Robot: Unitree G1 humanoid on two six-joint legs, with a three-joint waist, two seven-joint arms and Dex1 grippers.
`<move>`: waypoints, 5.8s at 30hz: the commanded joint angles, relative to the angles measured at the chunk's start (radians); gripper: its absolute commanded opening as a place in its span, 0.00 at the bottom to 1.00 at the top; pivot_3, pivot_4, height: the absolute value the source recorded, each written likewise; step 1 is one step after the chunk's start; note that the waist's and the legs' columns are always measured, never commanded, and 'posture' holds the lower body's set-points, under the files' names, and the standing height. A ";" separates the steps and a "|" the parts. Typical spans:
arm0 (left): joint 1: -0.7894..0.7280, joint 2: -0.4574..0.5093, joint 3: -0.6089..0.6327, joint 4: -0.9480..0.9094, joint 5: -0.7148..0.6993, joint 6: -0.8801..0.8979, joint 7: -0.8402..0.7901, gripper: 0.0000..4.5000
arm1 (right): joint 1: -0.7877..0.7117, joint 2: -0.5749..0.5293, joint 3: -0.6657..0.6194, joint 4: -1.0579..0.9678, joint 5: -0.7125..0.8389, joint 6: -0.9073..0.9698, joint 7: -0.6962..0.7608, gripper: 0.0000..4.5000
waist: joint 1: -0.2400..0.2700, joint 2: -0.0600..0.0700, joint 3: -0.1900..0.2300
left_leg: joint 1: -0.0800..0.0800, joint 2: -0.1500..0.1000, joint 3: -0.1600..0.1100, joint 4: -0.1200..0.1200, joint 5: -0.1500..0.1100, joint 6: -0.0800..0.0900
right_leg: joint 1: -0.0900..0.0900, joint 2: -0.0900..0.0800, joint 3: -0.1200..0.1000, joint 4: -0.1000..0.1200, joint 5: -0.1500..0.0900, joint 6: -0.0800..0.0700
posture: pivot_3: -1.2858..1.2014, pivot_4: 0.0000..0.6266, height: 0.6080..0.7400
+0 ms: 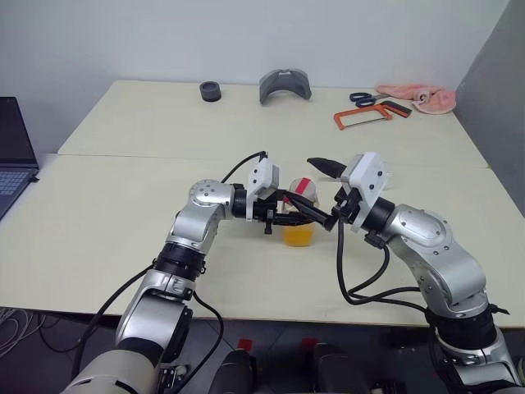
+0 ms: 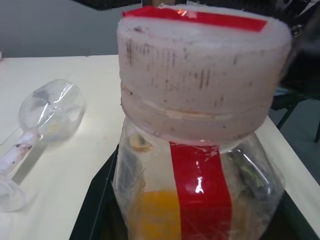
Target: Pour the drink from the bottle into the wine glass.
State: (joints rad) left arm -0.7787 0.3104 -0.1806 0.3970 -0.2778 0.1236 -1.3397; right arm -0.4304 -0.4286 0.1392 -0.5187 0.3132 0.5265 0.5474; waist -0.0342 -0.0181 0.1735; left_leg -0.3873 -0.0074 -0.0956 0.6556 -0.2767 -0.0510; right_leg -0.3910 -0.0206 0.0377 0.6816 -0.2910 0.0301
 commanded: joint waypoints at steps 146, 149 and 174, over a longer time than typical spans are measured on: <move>-0.007 0.005 0.019 -0.041 -0.008 -0.035 0.008 0.38 | -0.022 -0.023 -0.031 -0.042 0.147 0.084 0.007 0.41 | 0.001 0.000 0.000 | -0.004 0.000 -0.004 0.005 0.000 0.000 | 0.000 0.000 -0.003 0.001 0.000 0.000 | 0.52 0.24 1.00; -0.005 0.006 0.018 -0.044 -0.009 -0.031 0.008 0.38 | -0.019 -0.041 -0.007 -0.036 0.075 0.008 0.015 0.41 | 0.001 0.000 0.000 | -0.004 0.000 -0.004 0.005 0.000 0.000 | 0.000 0.000 -0.003 0.001 0.000 0.000 | 0.52 0.24 1.00; 0.050 0.039 0.072 -0.093 -0.037 0.023 0.078 0.38 | 0.472 -0.006 -0.389 0.062 0.127 -0.042 -0.182 0.38 | 0.002 0.000 0.000 | -0.005 -0.001 0.000 0.005 0.000 0.001 | 0.001 0.000 -0.003 0.001 0.000 0.000 | 0.52 0.24 1.00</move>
State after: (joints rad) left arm -0.7184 0.3505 -0.1345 0.3557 -0.2835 0.1480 -1.2713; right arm 0.0345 -0.4235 -0.2385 -0.4833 0.5129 0.5441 0.3988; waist -0.0318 -0.0179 0.1734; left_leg -0.3917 -0.0083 -0.0952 0.6607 -0.2770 -0.0504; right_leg -0.3904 -0.0205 0.0353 0.6827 -0.2908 0.0304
